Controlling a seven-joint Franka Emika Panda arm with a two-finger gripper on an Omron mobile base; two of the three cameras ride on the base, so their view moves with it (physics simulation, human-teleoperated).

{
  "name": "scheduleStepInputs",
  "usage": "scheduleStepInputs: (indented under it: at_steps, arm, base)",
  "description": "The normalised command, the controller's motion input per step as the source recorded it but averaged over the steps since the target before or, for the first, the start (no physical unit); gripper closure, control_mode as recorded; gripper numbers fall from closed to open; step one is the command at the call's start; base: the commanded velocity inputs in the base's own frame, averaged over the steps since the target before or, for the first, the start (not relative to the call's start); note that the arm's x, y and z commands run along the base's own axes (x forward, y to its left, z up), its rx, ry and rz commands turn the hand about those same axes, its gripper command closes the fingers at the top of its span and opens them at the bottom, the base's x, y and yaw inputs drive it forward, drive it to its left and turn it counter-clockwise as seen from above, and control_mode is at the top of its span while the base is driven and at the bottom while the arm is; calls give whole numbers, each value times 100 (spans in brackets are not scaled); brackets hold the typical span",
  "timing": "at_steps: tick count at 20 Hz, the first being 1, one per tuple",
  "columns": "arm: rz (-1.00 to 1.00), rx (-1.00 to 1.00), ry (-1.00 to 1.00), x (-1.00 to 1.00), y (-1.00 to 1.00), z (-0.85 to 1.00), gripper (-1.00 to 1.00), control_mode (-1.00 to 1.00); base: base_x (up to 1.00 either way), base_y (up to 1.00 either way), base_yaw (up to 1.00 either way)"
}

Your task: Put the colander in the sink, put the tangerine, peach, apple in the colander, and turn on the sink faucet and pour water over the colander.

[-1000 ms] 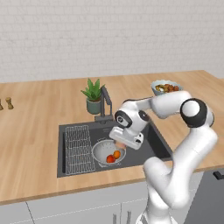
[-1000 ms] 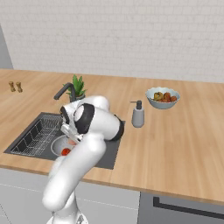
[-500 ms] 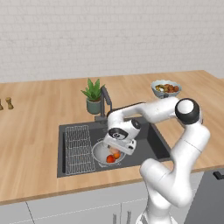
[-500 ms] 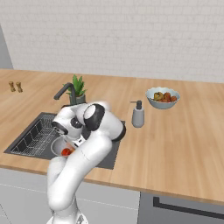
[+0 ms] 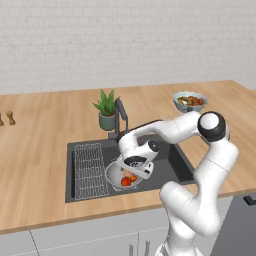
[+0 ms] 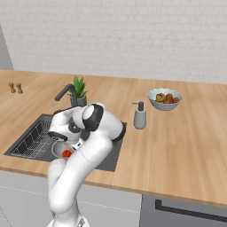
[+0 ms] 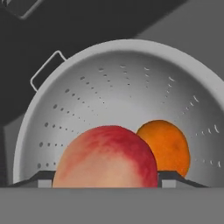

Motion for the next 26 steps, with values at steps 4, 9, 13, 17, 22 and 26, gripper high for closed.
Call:
scheduleStepInputs:
  at_steps: [4, 9, 13, 17, 22, 26]
  arm:
    - [0, 0, 0, 0, -1, 0, -100, -100]
    - [0, 0, 0, 1, -19, 21, -100, -100]
    - [0, 0, 0, 1, -33, 50, -100, -100]
    - [0, 0, 0, 0, -41, 66, -100, -100]
    - [0, 0, 0, -11, -41, 77, -100, -100]
    - [0, 3, 0, -54, -56, 76, -100, -100]
  base:
    - [0, 0, 0]
    - [0, 0, 0]
    - [0, 0, 0]
    - [0, 0, 0]
    - [0, 0, 0]
    - [0, 0, 0]
